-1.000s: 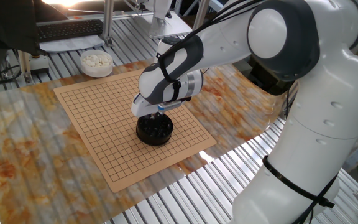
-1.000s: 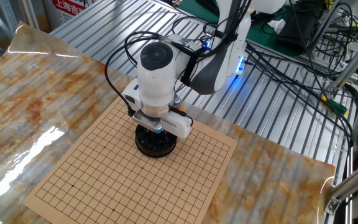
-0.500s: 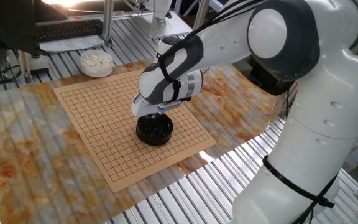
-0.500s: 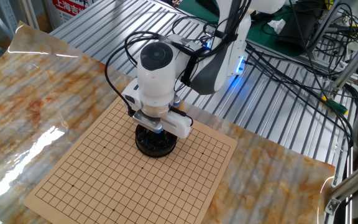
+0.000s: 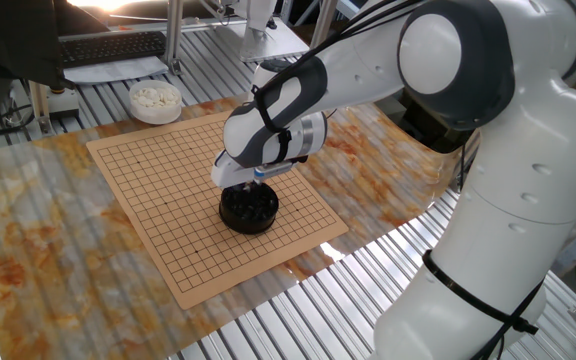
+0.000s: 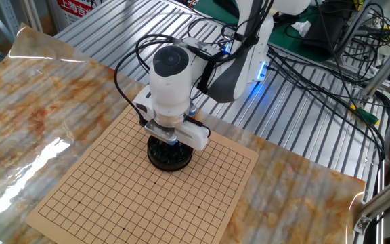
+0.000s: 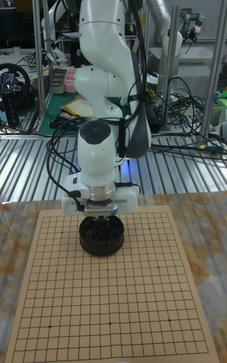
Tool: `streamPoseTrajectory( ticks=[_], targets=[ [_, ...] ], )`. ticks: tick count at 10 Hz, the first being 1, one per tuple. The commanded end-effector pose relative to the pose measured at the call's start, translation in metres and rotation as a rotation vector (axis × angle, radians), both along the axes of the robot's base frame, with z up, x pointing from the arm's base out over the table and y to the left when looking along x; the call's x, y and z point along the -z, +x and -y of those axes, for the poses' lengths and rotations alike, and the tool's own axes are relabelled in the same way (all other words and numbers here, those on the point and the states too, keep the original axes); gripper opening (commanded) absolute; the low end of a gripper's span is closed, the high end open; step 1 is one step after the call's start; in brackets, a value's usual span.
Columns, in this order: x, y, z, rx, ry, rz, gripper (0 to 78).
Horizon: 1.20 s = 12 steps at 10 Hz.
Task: Play the first move as black on the 3-4 point in the upper right corner of the Go board
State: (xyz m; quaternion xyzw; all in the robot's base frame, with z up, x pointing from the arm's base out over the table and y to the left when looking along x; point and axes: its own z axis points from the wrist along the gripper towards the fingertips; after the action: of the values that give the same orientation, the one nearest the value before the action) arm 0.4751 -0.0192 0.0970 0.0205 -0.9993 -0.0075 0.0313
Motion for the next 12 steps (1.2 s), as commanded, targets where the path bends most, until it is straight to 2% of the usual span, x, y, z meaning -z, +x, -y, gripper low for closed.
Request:
streamPoseTrajectory(
  ticks=[1,5,6,8,9,10,12],
  targets=[
    [-0.015,-0.006,-0.002,0.007,-0.009,-0.007,1.1],
    [-0.03,-0.012,-0.004,0.021,-0.017,-0.013,1.1],
    [-0.031,-0.013,-0.005,0.018,-0.031,-0.014,1.1],
    [-0.026,-0.016,-0.005,0.011,-0.035,-0.011,1.1],
    [-0.025,-0.018,-0.005,0.007,-0.064,-0.006,1.1],
    [-0.025,-0.018,-0.005,0.032,-0.057,0.014,1.1],
    [-0.025,-0.017,-0.005,0.036,-0.035,0.027,1.1]
  ],
)
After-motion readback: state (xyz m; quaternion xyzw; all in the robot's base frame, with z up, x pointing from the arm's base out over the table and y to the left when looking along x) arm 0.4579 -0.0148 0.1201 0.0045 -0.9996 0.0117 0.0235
